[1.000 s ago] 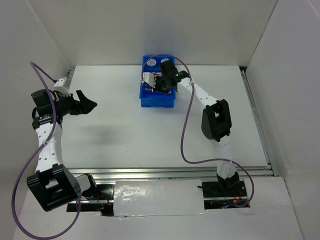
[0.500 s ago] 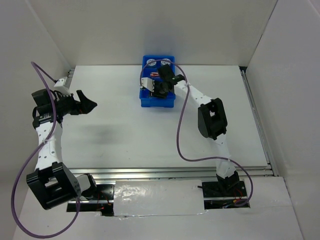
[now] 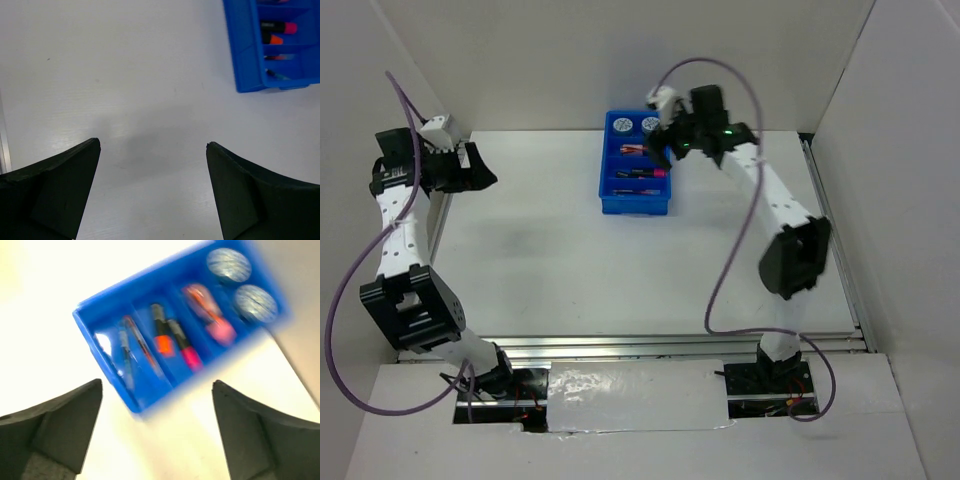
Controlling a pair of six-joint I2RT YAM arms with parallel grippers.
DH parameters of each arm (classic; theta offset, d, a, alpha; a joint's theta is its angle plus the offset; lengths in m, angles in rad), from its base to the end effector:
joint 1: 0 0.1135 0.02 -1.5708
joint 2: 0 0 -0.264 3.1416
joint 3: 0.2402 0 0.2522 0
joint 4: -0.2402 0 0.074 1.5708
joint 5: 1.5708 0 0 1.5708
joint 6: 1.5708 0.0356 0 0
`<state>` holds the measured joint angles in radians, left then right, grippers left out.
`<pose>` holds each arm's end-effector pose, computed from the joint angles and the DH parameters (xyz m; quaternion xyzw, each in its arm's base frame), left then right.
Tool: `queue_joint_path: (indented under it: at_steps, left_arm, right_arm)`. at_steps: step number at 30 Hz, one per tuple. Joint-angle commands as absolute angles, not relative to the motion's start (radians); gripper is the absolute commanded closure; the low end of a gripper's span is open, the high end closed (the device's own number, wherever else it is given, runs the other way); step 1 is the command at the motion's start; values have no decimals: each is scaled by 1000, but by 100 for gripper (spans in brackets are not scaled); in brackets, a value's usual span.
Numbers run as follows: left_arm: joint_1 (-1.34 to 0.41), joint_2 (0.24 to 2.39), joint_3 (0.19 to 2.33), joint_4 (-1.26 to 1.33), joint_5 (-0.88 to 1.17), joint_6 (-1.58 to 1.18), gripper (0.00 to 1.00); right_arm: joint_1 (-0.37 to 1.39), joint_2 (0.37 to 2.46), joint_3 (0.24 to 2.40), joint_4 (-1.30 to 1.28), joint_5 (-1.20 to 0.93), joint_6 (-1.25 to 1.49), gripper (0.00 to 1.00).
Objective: Sort the stationery into containers
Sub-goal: Place the stationery into the container
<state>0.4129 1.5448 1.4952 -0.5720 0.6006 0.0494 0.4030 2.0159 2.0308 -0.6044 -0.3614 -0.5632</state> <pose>0.3239 0.1199 0.3650 -0.0206 0.8601 -0.1561 0.4852 0.4246 0.1947 0.3558 -0.4780 0.7290 0.1209 0.4747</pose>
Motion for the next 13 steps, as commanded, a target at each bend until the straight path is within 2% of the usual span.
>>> queue_joint_path:
  at_steps: [1, 4, 7, 11, 13]
  left_arm:
    - [365, 1595, 1529, -686, 408, 86, 1]
    - [350, 1594, 1476, -657, 370, 103, 1]
    - [339, 1565, 1390, -582, 376, 107, 1]
    - [293, 1542, 1319, -511, 333, 115, 1]
    - [258, 1529, 1279, -480, 261, 114, 0]
  right_arm:
    - [229, 1685, 1786, -559, -403, -263, 0]
    - [82, 1521, 1515, -480, -373, -206, 0]
    - [-81, 1441, 1332, -465, -373, -176, 0]
    - [-251, 1387, 1145, -439, -382, -172, 0]
    - [-281, 1379, 1111, -425, -379, -175, 0]
